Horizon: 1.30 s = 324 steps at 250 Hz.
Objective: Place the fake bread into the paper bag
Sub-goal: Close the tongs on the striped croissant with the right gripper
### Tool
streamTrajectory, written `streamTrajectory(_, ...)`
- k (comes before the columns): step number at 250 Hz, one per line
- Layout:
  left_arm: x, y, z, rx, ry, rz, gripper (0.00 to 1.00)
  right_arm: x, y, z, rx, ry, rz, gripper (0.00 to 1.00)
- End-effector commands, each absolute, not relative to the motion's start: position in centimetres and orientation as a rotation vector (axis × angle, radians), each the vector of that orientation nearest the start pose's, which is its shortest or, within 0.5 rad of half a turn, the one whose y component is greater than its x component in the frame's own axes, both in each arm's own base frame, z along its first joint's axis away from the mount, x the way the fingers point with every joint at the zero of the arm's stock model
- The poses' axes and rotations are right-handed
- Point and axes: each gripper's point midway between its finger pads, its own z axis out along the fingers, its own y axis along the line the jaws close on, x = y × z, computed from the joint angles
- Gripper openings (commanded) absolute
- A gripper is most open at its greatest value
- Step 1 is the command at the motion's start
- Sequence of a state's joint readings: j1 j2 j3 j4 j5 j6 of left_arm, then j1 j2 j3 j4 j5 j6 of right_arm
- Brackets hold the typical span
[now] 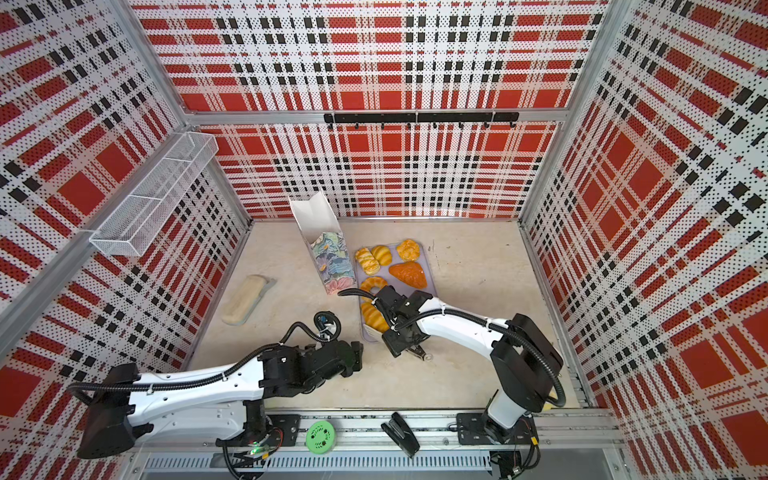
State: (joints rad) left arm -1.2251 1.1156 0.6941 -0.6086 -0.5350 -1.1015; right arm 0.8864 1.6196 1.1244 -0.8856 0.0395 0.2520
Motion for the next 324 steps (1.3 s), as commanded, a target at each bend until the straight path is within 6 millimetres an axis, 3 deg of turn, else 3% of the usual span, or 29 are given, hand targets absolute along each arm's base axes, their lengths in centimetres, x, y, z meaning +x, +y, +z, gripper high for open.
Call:
streamTrajectory(1,17.4,-22.1,11.4,-0.065,2.415,-0.353,0.99,22.6,26.3,8.1,-0.900,2.745,0.129,0.68)
streamTrajectory(90,17.4,-22.9,11.4,-0.038,2.406,-0.365,0.99,23.1,27.0,7.7,-0.933,2.747,0.120,0.63)
streamTrajectory(192,17.3,-23.7,11.9,0.003,2.378,-0.441,0.99,22.5,26.4,7.8,-0.968,2.748,0.114,0.42)
streamTrajectory(324,17.6,-22.8,13.1,-0.011,2.341,-0.453,0.99,22.6,26.5,9.3,-0.933,2.704,0.180,0.38)
